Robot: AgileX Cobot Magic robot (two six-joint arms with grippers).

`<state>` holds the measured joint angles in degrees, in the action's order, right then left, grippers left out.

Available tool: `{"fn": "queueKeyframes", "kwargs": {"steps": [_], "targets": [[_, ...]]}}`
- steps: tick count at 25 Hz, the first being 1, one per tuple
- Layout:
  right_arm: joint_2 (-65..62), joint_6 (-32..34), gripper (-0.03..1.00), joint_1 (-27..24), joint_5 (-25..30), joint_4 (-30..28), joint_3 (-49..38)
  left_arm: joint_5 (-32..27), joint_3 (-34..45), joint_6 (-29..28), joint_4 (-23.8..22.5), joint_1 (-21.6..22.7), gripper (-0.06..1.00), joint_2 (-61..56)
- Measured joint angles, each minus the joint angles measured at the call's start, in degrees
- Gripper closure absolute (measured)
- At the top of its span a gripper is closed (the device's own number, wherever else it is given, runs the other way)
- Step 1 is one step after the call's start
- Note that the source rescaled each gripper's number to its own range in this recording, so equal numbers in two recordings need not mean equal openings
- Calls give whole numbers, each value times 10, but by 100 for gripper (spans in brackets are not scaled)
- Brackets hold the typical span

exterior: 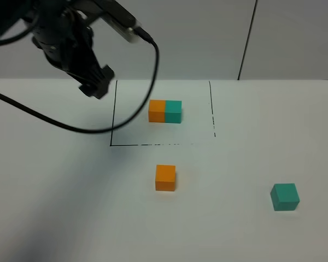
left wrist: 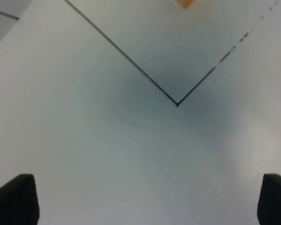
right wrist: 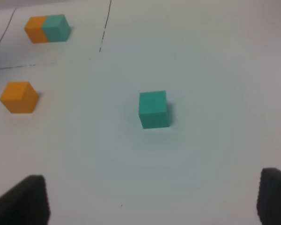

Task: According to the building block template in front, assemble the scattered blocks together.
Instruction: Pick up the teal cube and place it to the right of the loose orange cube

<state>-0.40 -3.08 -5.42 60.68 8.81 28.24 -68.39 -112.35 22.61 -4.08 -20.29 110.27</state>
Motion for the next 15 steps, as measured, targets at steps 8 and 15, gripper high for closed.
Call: {"fn": "queueKeyframes", "kwargs": {"steps": [8,15], "targets": [[0,0,20,0,0,0,0,-1,57,-56,91,167,1,-74],[0,0,20,0,0,0,0,70,274,-59,90,219,2,-234]]}}
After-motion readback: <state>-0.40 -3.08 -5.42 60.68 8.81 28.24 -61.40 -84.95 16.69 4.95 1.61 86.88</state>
